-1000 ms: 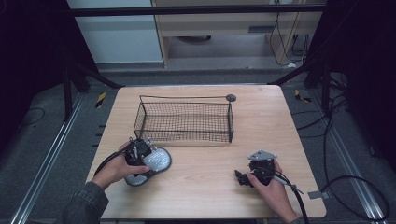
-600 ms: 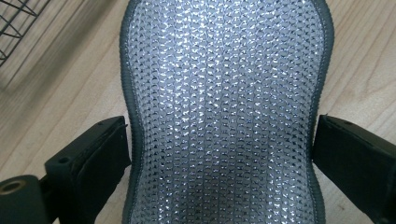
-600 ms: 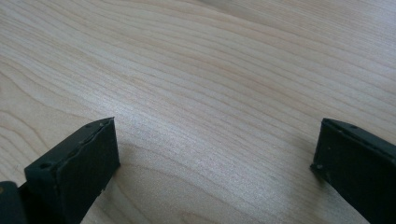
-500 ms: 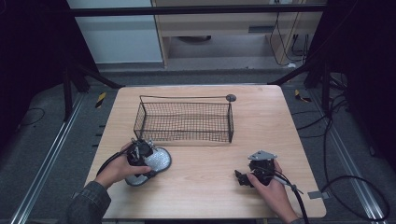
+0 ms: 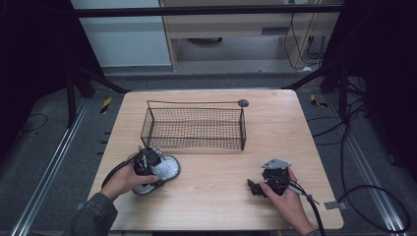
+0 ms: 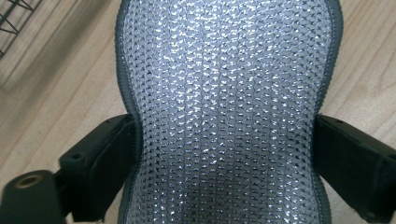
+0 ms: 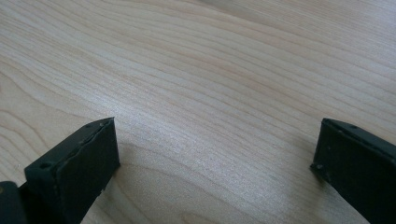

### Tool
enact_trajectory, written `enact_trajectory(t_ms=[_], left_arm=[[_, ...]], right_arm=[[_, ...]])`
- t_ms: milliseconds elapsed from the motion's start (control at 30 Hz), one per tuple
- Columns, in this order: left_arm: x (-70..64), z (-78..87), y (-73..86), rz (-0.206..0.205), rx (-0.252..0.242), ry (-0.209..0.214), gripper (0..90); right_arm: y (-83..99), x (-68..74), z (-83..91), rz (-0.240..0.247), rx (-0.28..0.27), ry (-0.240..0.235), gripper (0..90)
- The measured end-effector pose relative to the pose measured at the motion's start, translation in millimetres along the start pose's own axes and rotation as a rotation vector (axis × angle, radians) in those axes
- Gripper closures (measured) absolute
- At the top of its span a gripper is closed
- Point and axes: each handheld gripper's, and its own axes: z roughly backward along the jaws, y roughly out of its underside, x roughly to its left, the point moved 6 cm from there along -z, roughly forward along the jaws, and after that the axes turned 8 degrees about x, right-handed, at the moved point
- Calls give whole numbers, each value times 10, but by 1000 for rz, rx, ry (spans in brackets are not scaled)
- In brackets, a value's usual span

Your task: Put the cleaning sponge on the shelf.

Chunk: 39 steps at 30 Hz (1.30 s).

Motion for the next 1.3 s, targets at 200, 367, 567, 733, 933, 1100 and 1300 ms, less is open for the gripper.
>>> enact_trajectory(t_ms=[200, 367, 567, 733, 933, 1100, 1300], left_arm=[[7, 35, 33, -4, -13, 10, 127], [-22, 148, 54, -20, -44, -12, 127], [-52, 328, 76, -42, -82, -42, 126], [-62, 540, 58, -64, -117, -87, 124], [-50, 729, 3, -83, -143, -127, 121], [-8, 815, -47, -92, -152, -146, 121], [15, 964, -160, -106, -178, -172, 122]], right_arm=[[0, -1, -1, 1, -1, 1, 4], [0, 0, 0, 0, -1, 1, 4], [0, 2, 0, 0, -2, -1, 4], [3, 2, 0, -1, -6, 0, 4], [4, 5, -1, -3, -12, -2, 3], [5, 7, -1, -4, -15, -3, 4], [5, 3, -5, 2, -19, -1, 3]])
